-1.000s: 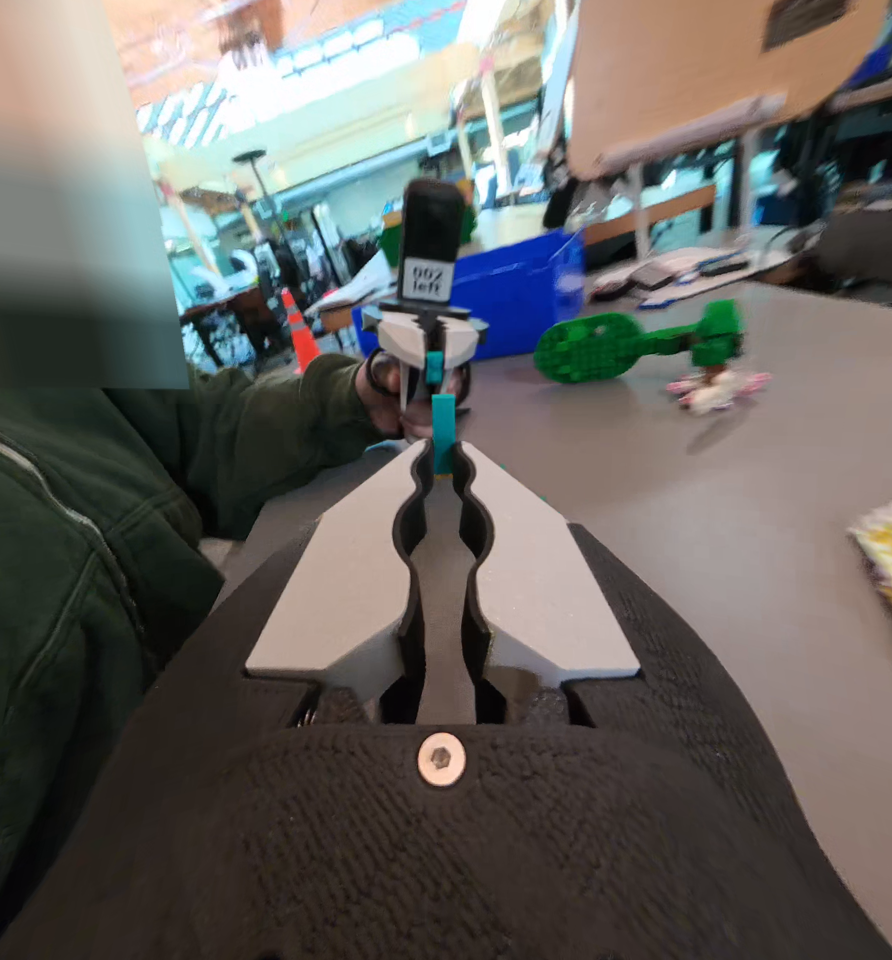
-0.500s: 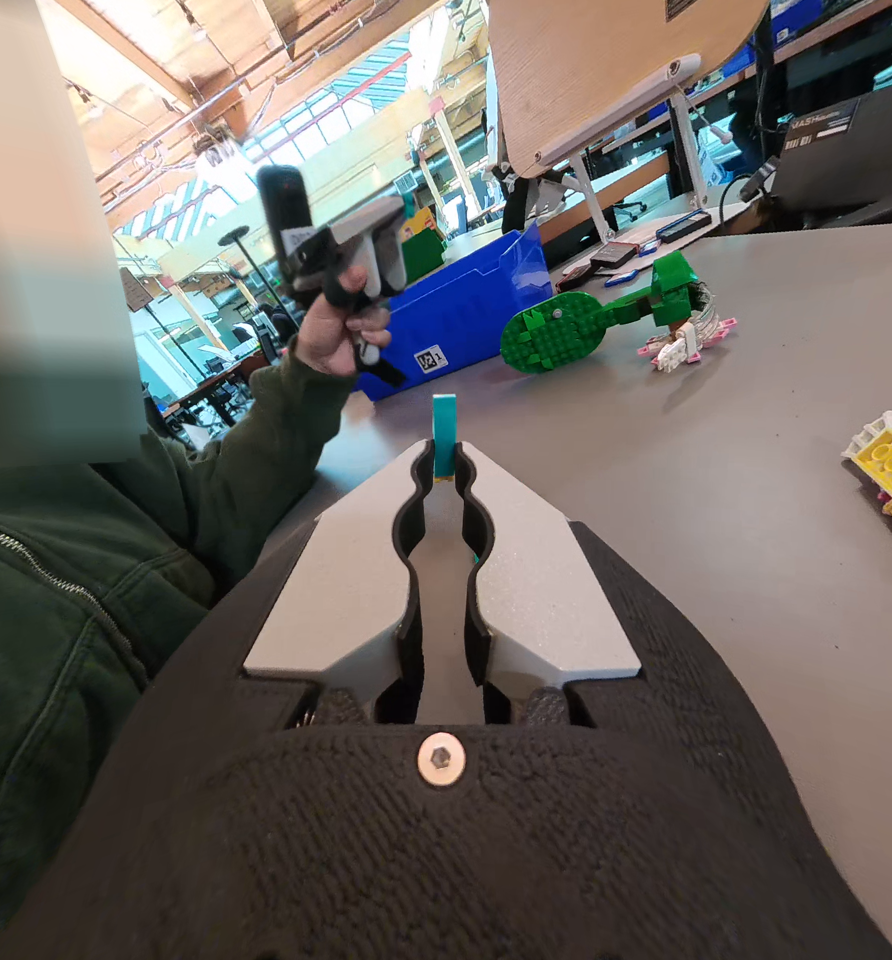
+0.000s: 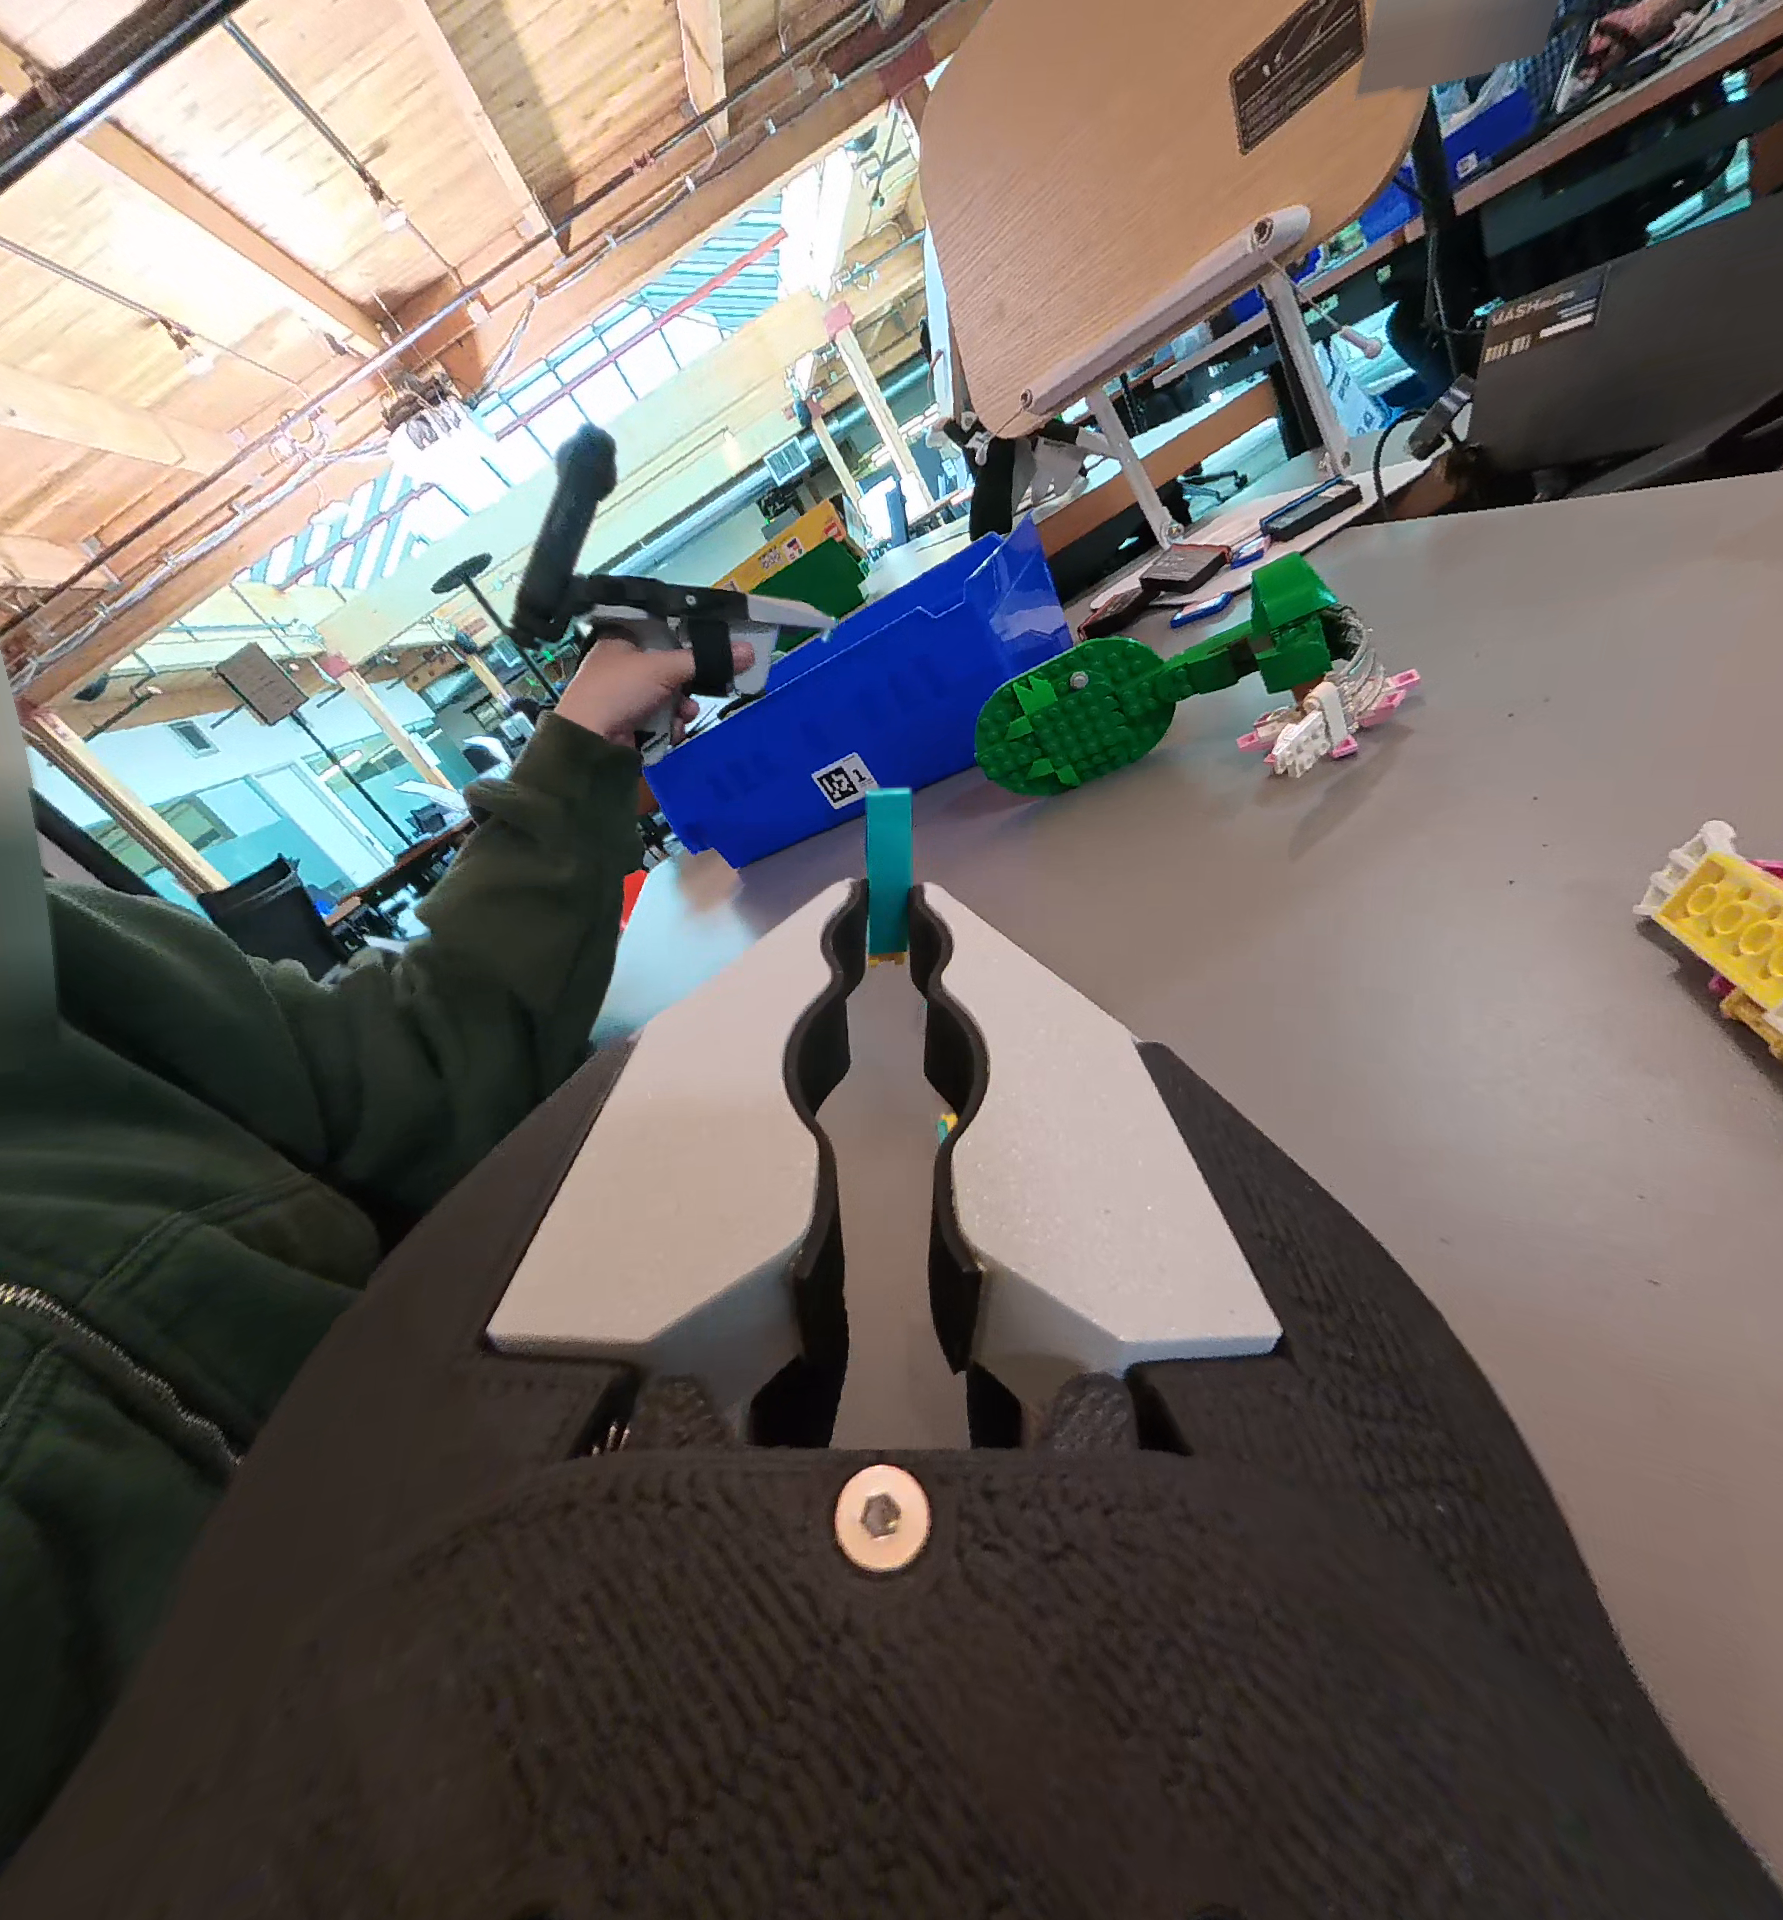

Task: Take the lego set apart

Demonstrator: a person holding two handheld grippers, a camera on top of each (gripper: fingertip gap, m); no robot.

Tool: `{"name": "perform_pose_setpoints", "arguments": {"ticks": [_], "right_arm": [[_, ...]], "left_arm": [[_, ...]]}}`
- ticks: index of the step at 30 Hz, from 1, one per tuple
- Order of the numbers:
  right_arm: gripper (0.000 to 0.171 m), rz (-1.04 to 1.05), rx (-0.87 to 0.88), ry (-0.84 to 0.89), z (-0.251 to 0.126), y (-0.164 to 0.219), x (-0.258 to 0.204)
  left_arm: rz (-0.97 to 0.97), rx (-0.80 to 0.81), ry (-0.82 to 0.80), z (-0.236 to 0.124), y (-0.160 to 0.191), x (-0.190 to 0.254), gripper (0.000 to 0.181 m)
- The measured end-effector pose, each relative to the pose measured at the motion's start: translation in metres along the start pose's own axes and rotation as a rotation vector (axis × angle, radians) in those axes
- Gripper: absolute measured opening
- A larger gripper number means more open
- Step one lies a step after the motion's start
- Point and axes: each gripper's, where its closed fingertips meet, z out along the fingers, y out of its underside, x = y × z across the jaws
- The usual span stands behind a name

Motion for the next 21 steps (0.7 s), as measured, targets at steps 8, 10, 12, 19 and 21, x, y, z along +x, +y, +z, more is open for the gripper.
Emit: {"name": "perform_pose_setpoints", "arguments": {"ticks": [8,10,12,19,21], "right_arm": [[0.005,0.073,0.06,-0.022,0.001,-0.007,-0.003],[0.005,0.09,0.078,-0.03,0.0,-0.01,-0.003],[0.005,0.091,0.086,-0.034,-0.001,-0.013,-0.004],[0.005,0.104,0.098,-0.067,-0.001,-0.016,-0.01],[0.005,0.107,0.1,-0.073,-0.001,-0.016,-0.011]], "left_arm": [[0.033,-0.193,-0.029,0.01,0.021,-0.018,0.159],[0.048,-0.217,-0.004,0.012,0.023,-0.018,0.159],[0.086,-0.235,-0.031,0.009,0.023,-0.023,0.159],[0.061,-0.165,0.026,-0.001,0.006,-0.031,0.12],[0.018,-0.137,0.075,-0.004,0.0,-0.034,0.079]]}}
